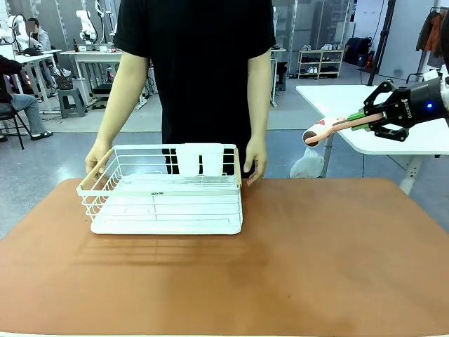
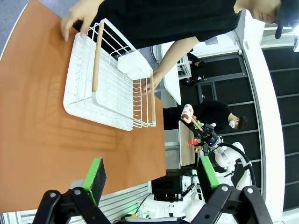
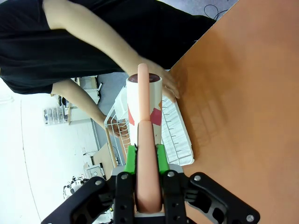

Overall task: Clean the table.
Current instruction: Clean the table with the Lint Roller when the human lifts the Dish drying rack.

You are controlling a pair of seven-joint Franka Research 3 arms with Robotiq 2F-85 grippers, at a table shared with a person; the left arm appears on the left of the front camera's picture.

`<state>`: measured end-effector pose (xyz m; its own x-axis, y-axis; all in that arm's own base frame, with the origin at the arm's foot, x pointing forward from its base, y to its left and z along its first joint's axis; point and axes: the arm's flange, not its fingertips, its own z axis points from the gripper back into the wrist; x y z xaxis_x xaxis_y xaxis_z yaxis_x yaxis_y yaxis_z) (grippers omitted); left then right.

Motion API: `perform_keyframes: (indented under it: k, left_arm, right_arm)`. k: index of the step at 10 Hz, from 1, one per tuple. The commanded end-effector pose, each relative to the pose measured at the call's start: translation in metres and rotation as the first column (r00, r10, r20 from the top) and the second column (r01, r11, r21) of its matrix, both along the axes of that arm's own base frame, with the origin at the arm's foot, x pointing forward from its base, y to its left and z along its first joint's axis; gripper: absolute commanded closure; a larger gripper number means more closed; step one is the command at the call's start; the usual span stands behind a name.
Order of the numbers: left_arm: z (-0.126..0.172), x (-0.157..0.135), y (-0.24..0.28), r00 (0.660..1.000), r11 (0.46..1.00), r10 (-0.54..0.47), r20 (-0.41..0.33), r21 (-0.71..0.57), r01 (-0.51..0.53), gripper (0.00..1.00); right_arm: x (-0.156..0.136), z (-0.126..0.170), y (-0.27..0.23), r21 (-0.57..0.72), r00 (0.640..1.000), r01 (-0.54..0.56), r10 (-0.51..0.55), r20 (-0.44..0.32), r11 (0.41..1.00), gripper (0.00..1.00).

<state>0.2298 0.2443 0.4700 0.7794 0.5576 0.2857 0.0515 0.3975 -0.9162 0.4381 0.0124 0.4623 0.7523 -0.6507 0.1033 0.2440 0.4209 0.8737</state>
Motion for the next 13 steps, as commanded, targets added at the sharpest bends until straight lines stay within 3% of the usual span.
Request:
perform_keyframes:
  k: [1,13]
  left_arm:
    - [0.0016,-0.0001,0.0034,1.0,1.0,-0.01,0.022,-0.006,0.01,0.0]
    - [0.0016,-0.0001,0.0034,1.0,1.0,-0.01,0.022,-0.006,0.01,0.0]
  right_arm:
    - [0.0003,0.0009,0.0012,0.0,1.0,-0.006,0.006,-0.001,1.0,0.96]
    - [0.0003,0.0009,0.0012,0.0,1.0,-0.006,0.006,-0.001,1.0,0.96]
